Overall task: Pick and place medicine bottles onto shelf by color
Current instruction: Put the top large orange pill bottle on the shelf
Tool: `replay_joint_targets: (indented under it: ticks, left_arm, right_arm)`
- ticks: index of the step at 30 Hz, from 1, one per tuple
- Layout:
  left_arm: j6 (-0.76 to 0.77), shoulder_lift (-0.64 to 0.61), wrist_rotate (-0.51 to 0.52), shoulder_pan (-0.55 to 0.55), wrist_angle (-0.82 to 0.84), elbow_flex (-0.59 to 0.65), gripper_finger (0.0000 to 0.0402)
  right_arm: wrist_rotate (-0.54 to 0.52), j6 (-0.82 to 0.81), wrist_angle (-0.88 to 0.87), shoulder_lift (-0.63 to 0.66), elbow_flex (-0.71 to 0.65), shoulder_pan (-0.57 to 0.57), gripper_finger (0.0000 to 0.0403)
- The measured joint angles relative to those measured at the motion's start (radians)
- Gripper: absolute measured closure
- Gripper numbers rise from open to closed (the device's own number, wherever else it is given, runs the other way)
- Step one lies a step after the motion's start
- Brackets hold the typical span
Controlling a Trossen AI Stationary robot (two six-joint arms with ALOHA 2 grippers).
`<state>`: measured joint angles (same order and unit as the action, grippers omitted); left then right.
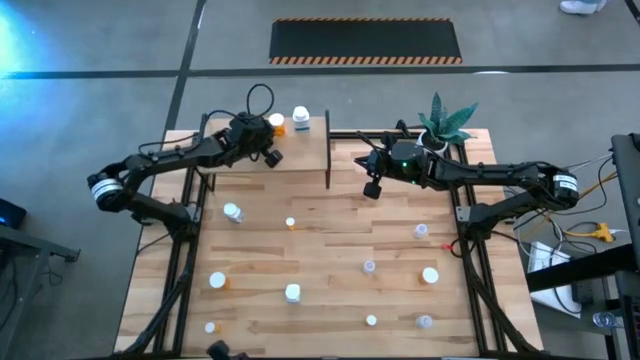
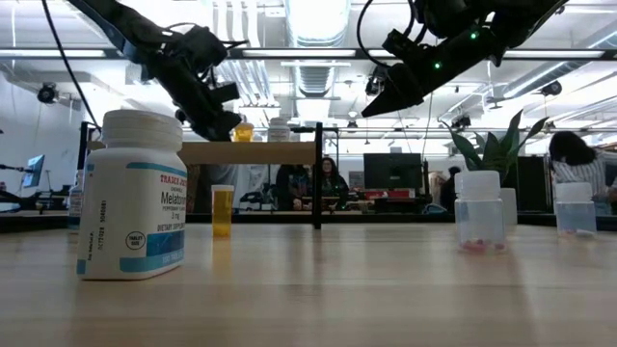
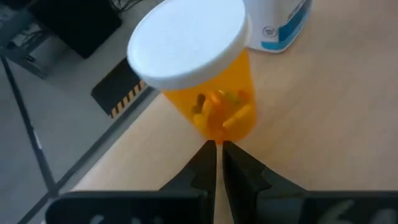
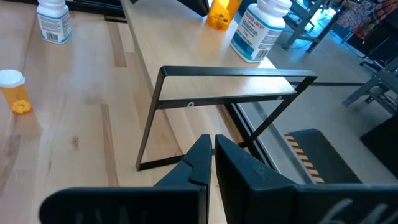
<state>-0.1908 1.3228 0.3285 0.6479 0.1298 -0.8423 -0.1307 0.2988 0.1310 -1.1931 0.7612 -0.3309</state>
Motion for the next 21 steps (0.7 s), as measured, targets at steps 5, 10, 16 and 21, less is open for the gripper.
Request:
replay_joint_targets:
  ticks: [5,10,16,21]
  left_arm:
    - [0.009,-0.06,-0.016,-0.002,0.106,-0.024,0.0391]
    - [0.052,-0.112,-0.233,-0.006,0.056,-0.019,0.0391]
    - [0.055,-0.058,-0.243,-0.006,-0.053,-0.017,0.0391]
    - [0.081,0.02,-0.245,-0.009,-0.132,-0.017,0.0391]
  right_arm:
    - [0.0,0.003,-0.001,0.0,0.0,0.0,0.039]
    - [0.0,0.013,0.001,0.0,0.0,0.0,0.039]
    - [0.0,0.015,0.0,0.0,0.0,0.0,0.039]
    - [0.0,0.015,0.0,0.0,0.0,0.0,0.039]
